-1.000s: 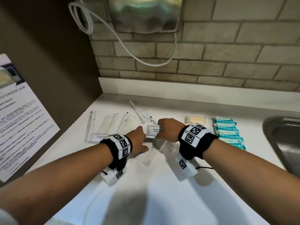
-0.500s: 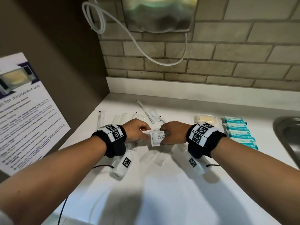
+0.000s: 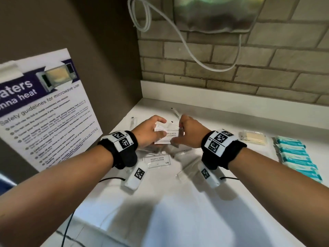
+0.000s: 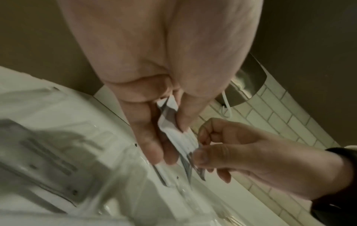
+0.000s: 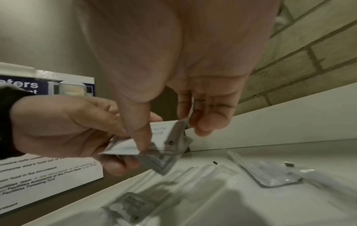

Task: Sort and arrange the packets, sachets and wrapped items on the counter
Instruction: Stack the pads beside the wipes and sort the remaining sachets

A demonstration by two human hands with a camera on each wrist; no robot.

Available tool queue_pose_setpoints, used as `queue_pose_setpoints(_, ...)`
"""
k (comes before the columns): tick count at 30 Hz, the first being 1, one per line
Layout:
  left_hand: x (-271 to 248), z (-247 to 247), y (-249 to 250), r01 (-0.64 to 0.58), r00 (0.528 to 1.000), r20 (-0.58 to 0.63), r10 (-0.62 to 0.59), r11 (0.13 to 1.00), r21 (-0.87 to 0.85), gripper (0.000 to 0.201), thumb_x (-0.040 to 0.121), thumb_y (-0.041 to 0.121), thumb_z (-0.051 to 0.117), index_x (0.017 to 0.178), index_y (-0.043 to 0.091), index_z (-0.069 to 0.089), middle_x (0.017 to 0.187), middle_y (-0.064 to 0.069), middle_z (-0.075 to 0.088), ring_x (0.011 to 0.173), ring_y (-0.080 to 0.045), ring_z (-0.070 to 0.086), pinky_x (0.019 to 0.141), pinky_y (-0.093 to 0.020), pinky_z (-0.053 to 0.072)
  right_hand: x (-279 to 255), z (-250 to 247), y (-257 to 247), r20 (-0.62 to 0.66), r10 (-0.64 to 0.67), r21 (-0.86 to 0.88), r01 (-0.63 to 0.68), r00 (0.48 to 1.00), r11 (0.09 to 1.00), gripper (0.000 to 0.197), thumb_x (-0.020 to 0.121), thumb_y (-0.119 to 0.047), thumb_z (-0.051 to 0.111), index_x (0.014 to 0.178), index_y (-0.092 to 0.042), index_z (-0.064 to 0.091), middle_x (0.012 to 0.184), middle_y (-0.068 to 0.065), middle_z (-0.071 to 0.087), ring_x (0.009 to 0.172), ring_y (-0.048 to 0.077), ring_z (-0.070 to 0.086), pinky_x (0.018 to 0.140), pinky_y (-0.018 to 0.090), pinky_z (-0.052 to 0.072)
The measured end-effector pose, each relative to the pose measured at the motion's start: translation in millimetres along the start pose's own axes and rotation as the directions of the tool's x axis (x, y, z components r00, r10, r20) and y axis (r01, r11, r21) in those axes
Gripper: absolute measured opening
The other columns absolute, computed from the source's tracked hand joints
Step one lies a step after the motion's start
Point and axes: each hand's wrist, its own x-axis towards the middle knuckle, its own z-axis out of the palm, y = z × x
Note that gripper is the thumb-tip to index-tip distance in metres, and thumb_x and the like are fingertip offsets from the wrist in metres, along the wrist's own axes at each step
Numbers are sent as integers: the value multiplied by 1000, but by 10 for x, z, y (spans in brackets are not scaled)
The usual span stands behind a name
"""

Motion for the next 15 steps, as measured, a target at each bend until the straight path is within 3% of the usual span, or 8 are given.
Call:
queue_pose_setpoints(2,-55,-160,-17,31,996,-75,-39,995,-99,30,95,15,56,113,39,49,115,-15,62,81,-30,73,73,-45,61,37,91,-63,17,6,-2,-6,1000,1000,75,74,-41,77,129,-4,41,109,9,54,86,18,46,70,25,37)
queue_pose_setpoints(5,-97,-423,37,-15,975,-221,-22,986,-165,25,100,8,43,122,19,48,121,-17,59,67,-18,71,56,-27,60,0,244,-225,203,-73,-145,103,976,984,46,80,-39,71,110,-10,50,105,5,58,87,22,54,68,30,44)
queue_pose_setpoints(7,-105,-574,59,-48,961,-278,4,987,-152,26,101,8,40,125,15,49,123,-14,59,70,-19,69,50,-19,55,-56,421,-364,318,-175,-206,248,932,947,39,84,-33,66,114,-10,56,115,7,58,101,26,56,83,33,49)
queue_pose_setpoints(9,-97,-672,63,-78,949,-314,27,985,-153,27,101,9,40,125,15,50,122,-12,61,69,-17,69,51,-19,50,-85,623,-455,325,-218,-212,296,920,931,36,84,-26,62,118,-16,57,120,5,57,110,27,55,90,35,50)
queue_pose_setpoints(11,-99,-722,61,-95,942,-333,36,982,-162,27,100,9,40,124,16,50,120,-11,62,68,-15,69,51,-19,48,-20,737,-488,313,-182,-217,256,932,942,37,84,-19,59,120,-20,56,120,4,58,111,29,57,91,38,50)
queue_pose_setpoints(15,-86,-755,-21,-91,938,-345,31,983,-160,27,100,9,40,125,14,51,120,-10,62,64,-11,69,51,-19,46,229,727,-479,472,-117,-249,260,874,933,54,75,-16,71,126,-14,55,121,6,61,113,28,59,94,35,50)
